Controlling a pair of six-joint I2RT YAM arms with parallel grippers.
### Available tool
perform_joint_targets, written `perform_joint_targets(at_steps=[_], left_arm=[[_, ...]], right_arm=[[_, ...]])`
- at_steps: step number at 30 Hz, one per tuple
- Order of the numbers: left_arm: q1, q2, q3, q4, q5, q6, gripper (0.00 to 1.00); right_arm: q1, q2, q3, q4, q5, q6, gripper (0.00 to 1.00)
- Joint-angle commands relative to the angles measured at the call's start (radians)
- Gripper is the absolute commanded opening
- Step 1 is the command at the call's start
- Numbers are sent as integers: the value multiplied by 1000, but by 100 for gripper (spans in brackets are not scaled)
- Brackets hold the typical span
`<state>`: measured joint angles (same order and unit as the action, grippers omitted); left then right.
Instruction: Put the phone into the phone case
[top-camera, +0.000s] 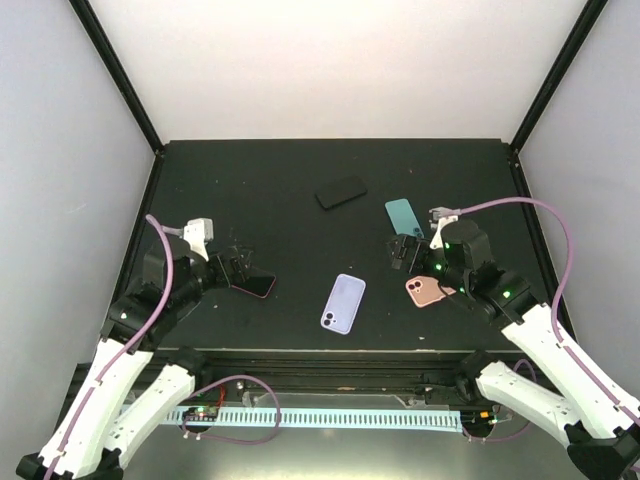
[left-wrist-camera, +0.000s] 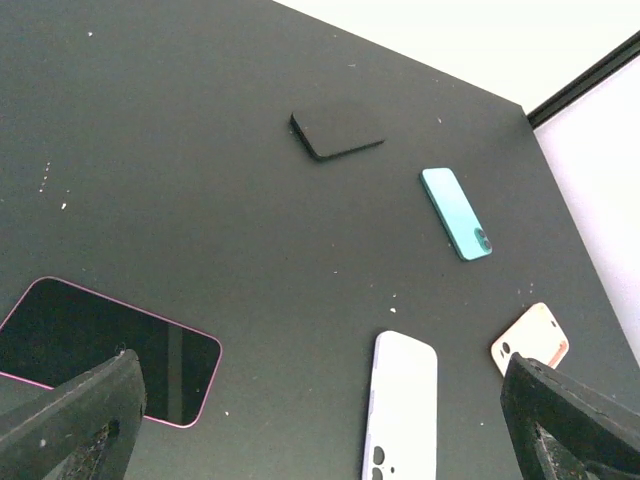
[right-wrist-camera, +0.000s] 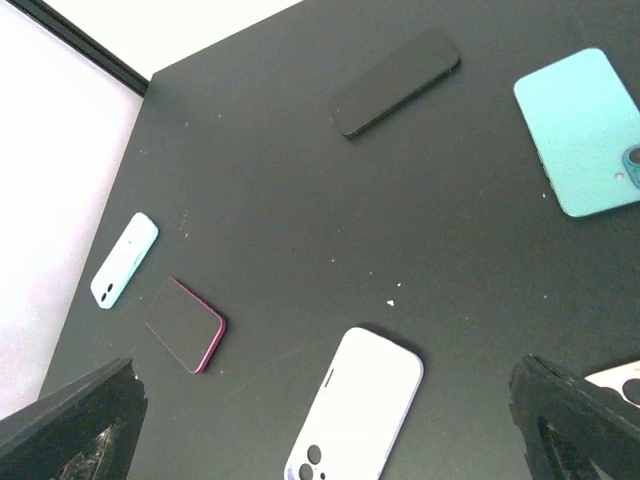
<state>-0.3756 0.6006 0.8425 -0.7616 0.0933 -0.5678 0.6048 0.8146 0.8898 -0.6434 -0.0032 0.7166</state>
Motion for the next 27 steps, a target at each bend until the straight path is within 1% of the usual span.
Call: perform_joint_targets(at_steps=[1, 4, 7, 9, 10, 16, 17, 20, 23, 27], left_arm=[[-6, 22, 7, 7, 24, 28, 99], [-7, 42, 3, 0, 51, 38, 99], [-8, 72, -13, -16, 82, 60, 99], [-8, 102, -29, -22, 118, 62, 99], [-8, 116, -39, -19, 161, 70, 99], [-12, 194, -92, 6, 313, 75, 98], [-12, 201, -109, 17, 327, 73, 96], [-18, 218, -143, 45, 362, 73, 91], [-33, 223, -172, 81, 386, 62, 87], [-64, 226, -209, 137, 389, 38, 84]], right_arm=[[-5, 15, -11, 67, 1, -91, 100], [-4, 50, -7, 70, 46, -155, 100], [-7, 124, 18, 62, 122, -208, 100], [-9, 200, 47, 52, 171, -233, 100], [-13, 244, 71, 49, 188, -248, 100], [-56, 538, 215, -21, 351, -312, 98], [-68, 598, 235, -22, 354, -323, 97], [-115, 715, 285, 7, 316, -368, 93], [-168, 820, 335, 35, 259, -397, 89], [-237, 963, 437, 23, 187, -409, 85]])
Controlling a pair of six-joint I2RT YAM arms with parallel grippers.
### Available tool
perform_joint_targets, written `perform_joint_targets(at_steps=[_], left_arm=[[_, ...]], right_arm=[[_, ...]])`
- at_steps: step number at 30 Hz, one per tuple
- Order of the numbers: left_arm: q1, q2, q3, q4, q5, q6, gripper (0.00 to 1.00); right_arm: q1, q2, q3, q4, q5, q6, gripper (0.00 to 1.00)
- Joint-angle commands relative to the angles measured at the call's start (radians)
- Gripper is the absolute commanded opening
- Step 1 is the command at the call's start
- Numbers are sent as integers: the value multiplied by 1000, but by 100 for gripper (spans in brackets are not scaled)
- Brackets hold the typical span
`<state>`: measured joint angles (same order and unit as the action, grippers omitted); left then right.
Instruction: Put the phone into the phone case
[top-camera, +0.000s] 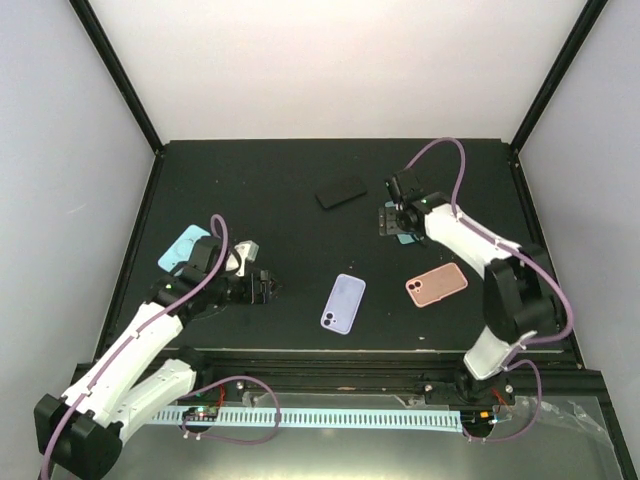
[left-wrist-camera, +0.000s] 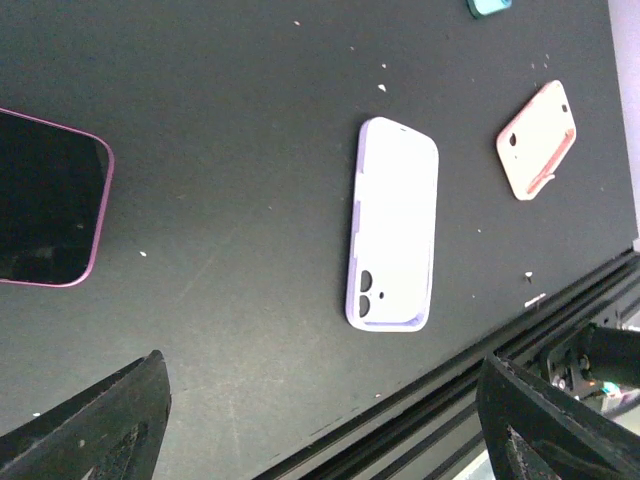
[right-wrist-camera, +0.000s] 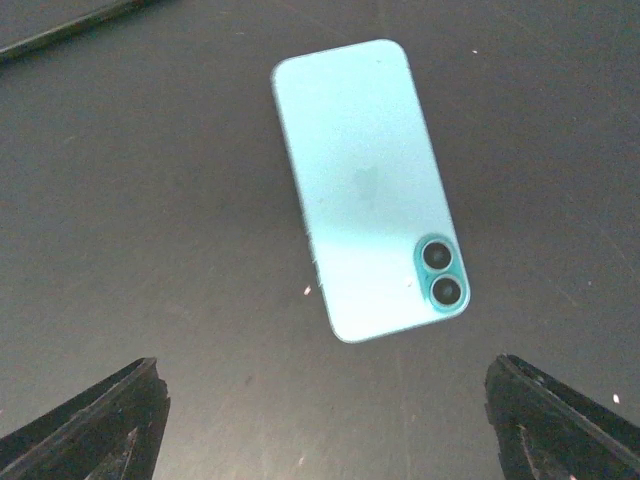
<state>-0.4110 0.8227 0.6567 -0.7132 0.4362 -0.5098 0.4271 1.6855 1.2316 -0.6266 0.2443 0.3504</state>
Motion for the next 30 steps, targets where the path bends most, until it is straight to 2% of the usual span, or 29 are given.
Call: perform_joint_targets(at_steps=[1, 9, 19, 24, 30], left_arm=[[-35, 6, -33, 107, 45, -29, 83], [-101, 90, -71, 213, 56, -80, 81], [-131, 151, -76, 248, 51, -81, 81], [-135, 145, -90, 258, 49, -88, 80], [-137, 132, -101, 254, 38, -93, 80]], right_arm=[[-73, 123, 121, -4, -66, -46, 85], [-152, 288, 268, -47, -127, -73, 87], [-165, 434, 375, -130, -116, -87, 87], [-166, 455, 374, -139, -167, -97, 83], [-166, 488, 384, -166, -152, -105, 78]])
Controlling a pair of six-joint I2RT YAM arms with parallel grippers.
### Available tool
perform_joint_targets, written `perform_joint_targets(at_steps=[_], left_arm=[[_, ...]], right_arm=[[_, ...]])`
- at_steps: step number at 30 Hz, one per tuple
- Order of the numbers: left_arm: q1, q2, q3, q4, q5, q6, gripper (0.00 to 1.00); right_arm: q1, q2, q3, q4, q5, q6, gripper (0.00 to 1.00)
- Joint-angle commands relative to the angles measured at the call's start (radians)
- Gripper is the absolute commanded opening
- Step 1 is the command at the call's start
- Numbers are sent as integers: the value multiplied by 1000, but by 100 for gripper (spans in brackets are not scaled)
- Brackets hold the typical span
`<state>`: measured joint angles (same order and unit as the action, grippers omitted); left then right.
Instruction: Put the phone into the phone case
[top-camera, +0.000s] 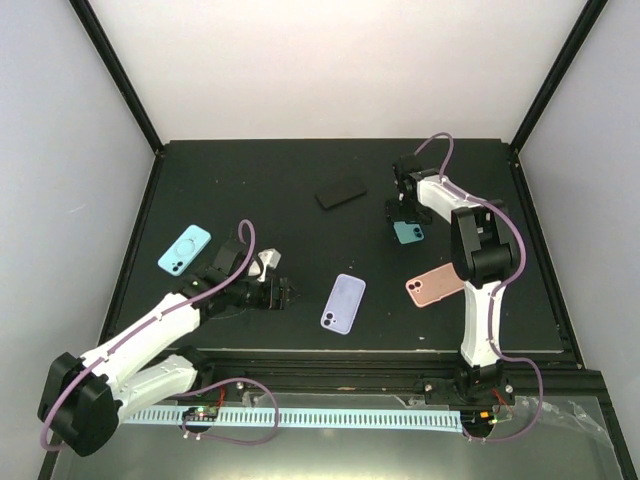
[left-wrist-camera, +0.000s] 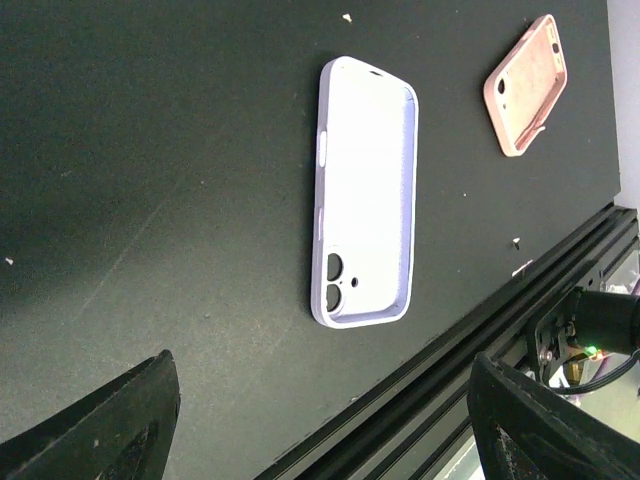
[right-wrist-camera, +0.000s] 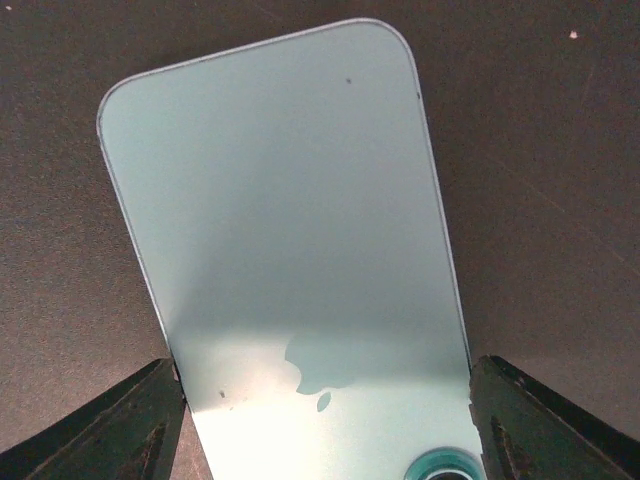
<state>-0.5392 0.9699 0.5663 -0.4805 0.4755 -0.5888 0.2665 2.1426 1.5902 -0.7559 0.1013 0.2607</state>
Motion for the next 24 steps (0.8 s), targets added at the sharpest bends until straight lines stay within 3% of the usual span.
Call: perform_joint_targets(at_steps=[1, 24], left_arm=[[-9, -18, -15, 22, -1, -17, 80], [-11, -140, -44, -8, -34, -74, 82]], right_arm=[[-5, 35, 32, -46, -5, -13, 78], [13, 45, 27, -131, -51, -26, 82]])
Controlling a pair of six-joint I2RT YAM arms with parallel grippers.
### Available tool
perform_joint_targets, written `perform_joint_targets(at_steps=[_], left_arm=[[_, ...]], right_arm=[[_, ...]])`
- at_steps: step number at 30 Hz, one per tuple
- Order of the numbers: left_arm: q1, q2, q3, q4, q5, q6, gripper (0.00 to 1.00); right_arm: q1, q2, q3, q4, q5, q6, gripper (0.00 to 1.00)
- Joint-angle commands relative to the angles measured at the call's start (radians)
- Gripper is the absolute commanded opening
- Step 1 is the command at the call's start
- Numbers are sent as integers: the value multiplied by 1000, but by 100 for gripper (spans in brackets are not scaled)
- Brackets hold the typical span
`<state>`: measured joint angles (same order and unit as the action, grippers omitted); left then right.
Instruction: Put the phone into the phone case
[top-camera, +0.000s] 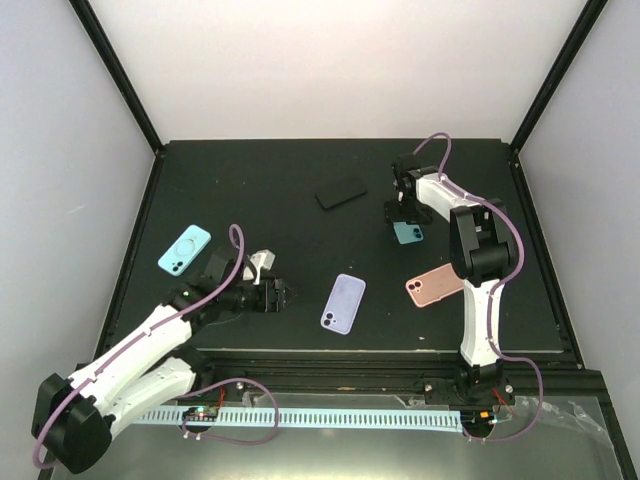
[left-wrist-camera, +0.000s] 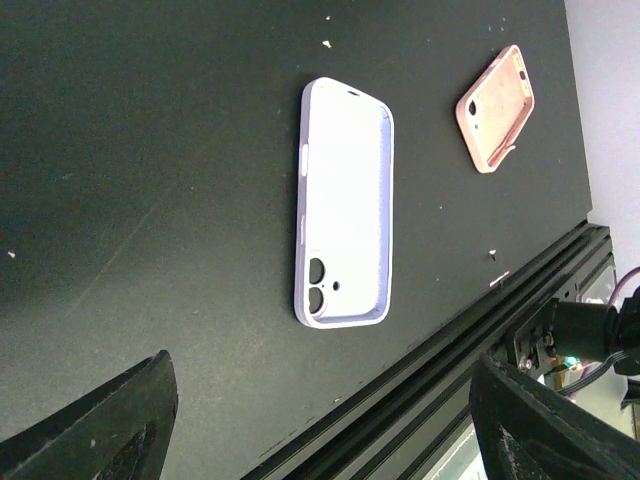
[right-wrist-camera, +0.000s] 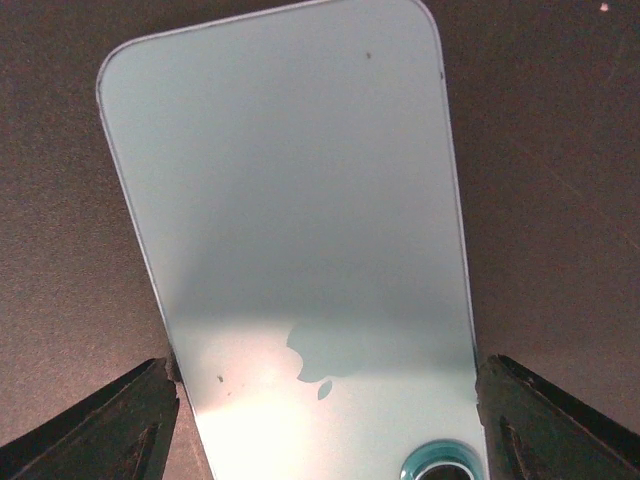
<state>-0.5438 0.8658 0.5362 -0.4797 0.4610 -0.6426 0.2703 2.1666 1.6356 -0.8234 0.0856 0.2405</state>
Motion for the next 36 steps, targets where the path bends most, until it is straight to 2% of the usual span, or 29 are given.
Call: perform_joint_targets(at_steps=[1, 16, 25, 32, 36], left_arm=[[-5, -42, -15, -14, -20, -20, 82], [-5, -92, -14, -58, -53, -25, 82], [-2, -82, 26, -117, -113, -17, 82], [16, -64, 112, -199, -202, 11, 81], [61, -50, 142, -212, -171, 27, 81]], right_arm=[[11, 23, -18, -67, -32, -5, 82], [63, 19, -39, -102, 52, 0, 69], [148, -117, -204, -7, 3, 10, 64], [229, -217, -292, 75, -49, -31, 61], [254, -256, -304, 107, -49, -54, 60]])
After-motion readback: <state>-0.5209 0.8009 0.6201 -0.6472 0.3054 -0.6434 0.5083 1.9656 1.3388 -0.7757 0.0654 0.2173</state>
